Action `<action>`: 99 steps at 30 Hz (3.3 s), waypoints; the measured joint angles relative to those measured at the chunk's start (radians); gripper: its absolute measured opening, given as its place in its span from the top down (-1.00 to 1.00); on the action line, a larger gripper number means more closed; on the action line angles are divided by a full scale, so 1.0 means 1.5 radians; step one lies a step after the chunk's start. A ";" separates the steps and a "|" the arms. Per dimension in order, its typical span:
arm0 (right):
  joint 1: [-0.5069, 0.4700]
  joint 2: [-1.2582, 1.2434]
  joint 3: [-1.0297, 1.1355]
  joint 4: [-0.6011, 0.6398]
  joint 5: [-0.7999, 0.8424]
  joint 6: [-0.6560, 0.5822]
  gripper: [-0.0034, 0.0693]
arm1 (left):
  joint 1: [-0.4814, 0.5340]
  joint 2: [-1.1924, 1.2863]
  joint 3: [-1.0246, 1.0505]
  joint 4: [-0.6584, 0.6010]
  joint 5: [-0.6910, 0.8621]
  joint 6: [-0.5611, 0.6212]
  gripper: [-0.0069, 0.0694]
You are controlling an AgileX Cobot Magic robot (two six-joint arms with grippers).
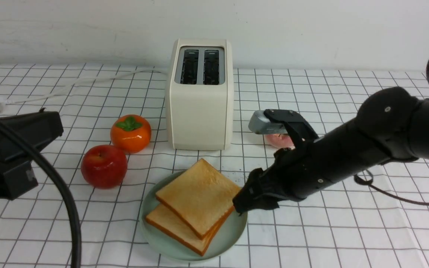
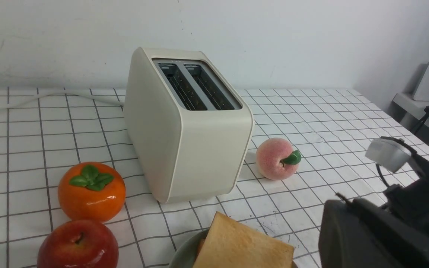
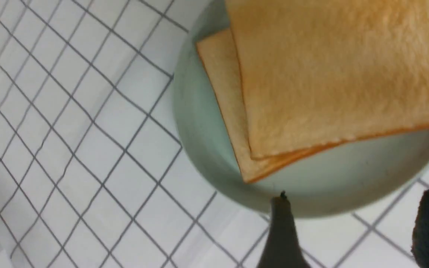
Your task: Take toasted bread from bread machine on white checkered table place on plate.
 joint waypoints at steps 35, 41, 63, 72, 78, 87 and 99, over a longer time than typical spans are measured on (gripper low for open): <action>0.000 -0.816 0.228 -0.554 0.333 0.633 0.91 | -0.057 -0.328 0.191 0.048 0.018 -0.005 0.85; 0.000 -0.927 0.327 -0.556 0.282 0.642 0.90 | -0.057 -0.334 0.275 0.048 -0.004 -0.005 0.85; -0.091 -1.016 0.396 -0.577 0.182 0.612 0.86 | -0.057 -0.334 0.372 0.048 -0.001 -0.005 0.85; -0.258 -1.118 0.684 -0.451 -0.154 0.289 0.91 | -0.057 -0.334 0.372 0.048 -0.001 -0.005 0.85; -0.280 -1.133 0.761 -0.416 -0.213 0.246 0.91 | -0.057 -0.334 0.372 0.048 -0.001 -0.005 0.85; -0.280 -1.133 0.762 -0.409 -0.217 0.247 0.91 | -0.057 -0.334 0.372 0.048 -0.001 -0.005 0.82; -0.280 -1.133 0.762 -0.409 -0.219 0.247 0.88 | -0.057 -0.334 0.372 0.048 -0.001 -0.005 0.81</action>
